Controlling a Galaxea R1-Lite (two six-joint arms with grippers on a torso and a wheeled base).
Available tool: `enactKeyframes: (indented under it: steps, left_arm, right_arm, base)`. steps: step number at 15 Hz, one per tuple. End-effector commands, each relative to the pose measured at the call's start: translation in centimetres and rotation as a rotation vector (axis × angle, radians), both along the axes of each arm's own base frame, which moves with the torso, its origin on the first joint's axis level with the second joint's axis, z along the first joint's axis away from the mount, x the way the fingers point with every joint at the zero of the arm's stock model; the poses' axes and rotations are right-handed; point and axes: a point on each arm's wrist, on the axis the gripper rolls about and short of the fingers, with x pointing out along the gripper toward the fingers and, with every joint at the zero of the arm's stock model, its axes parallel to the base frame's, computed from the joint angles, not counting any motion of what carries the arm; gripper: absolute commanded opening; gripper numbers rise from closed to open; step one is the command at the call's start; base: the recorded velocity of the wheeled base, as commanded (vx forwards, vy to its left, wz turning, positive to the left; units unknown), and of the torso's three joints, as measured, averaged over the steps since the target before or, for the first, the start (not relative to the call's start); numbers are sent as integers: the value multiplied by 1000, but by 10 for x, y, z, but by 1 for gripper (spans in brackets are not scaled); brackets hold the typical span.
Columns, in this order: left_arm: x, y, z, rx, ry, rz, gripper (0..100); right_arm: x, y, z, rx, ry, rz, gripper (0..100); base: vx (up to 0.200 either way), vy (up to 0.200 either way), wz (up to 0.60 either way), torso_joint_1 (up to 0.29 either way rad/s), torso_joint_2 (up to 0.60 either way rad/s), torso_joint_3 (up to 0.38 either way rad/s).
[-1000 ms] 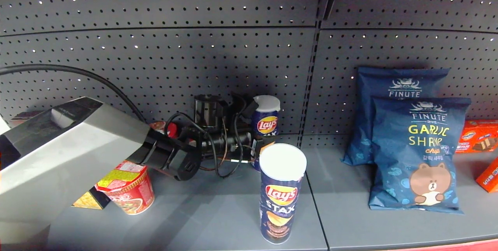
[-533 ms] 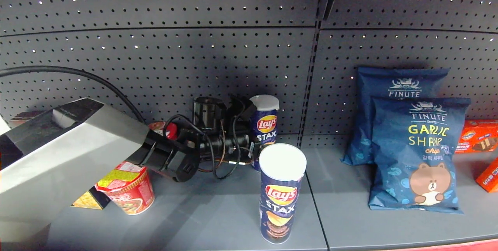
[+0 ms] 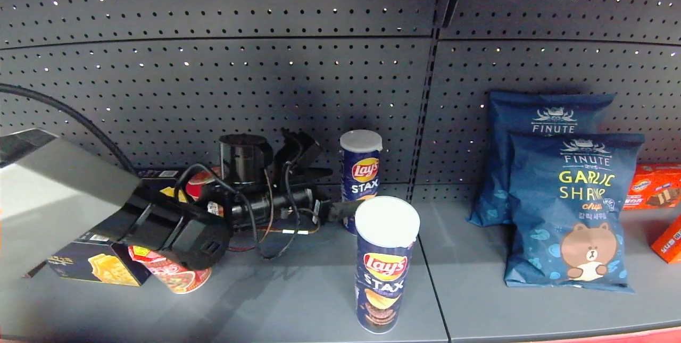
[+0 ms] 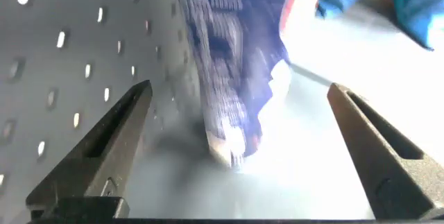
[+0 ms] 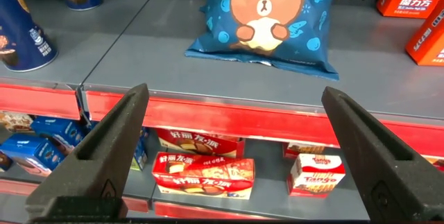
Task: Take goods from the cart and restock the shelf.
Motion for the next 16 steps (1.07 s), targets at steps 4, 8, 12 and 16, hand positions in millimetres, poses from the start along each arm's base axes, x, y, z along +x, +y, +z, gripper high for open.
enactKeyframes:
  steps: [4, 8, 12, 16]
  left_arm:
    - [-63, 55, 46, -38, -100, 88, 100]
    - [-105, 74, 68, -48, -161, 172, 100]
    - [-134, 84, 65, -9, -173, 383, 100]
    - [-152, 85, 53, 63, -142, 574, 100]
  right_arm:
    - [0, 0, 0, -9, -1, 8, 100]
    - [0, 0, 14, -93, -32, 22, 100]
    - [48, 10, 109, -91, 74, 219, 100]
    - [108, 30, 106, -112, 197, 295, 100]
  base:
    - [0, 0, 0, 0, 0, 0]
    - [0, 0, 0, 0, 0, 0]
    - [0, 0, 0, 0, 0, 0]
    - [0, 0, 0, 0, 0, 0]
